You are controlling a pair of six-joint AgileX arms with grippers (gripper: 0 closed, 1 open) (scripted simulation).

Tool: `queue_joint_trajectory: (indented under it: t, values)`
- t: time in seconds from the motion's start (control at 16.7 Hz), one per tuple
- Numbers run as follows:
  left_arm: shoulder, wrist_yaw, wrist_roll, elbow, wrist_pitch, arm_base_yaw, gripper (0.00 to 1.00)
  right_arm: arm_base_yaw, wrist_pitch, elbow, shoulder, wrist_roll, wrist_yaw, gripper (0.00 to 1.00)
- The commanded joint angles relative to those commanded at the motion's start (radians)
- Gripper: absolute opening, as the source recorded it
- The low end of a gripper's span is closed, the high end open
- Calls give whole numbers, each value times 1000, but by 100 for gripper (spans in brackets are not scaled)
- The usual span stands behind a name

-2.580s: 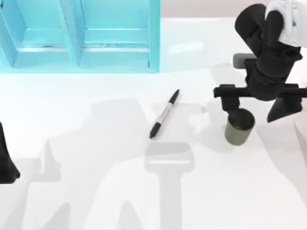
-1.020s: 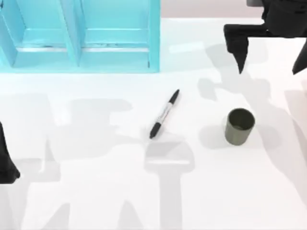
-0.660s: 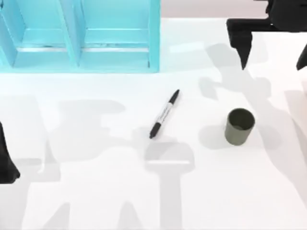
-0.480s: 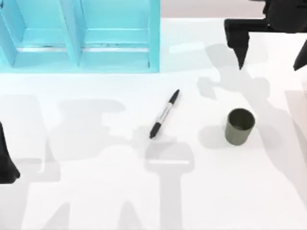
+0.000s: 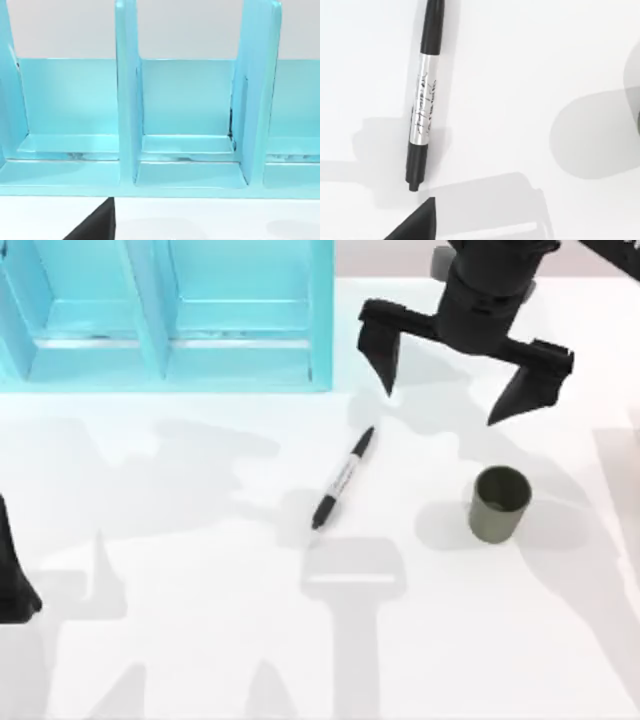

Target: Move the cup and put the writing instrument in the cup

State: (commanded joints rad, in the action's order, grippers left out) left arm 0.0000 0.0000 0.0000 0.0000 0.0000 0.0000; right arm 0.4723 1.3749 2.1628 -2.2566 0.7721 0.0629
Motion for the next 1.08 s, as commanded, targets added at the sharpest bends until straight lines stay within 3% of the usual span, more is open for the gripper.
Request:
queue_joint_trajectory:
  t: [0.36,0.78,1.08]
  values:
    - [0,0,0,0,0,0,100,93,-220,-41,-109,273,39,100]
    - [0,0,0,0,0,0,100,102,-250,-51,-128,287,41,100]
    - [0,0,0,0,0,0,100,119,-425,-113,-230,303,37,100]
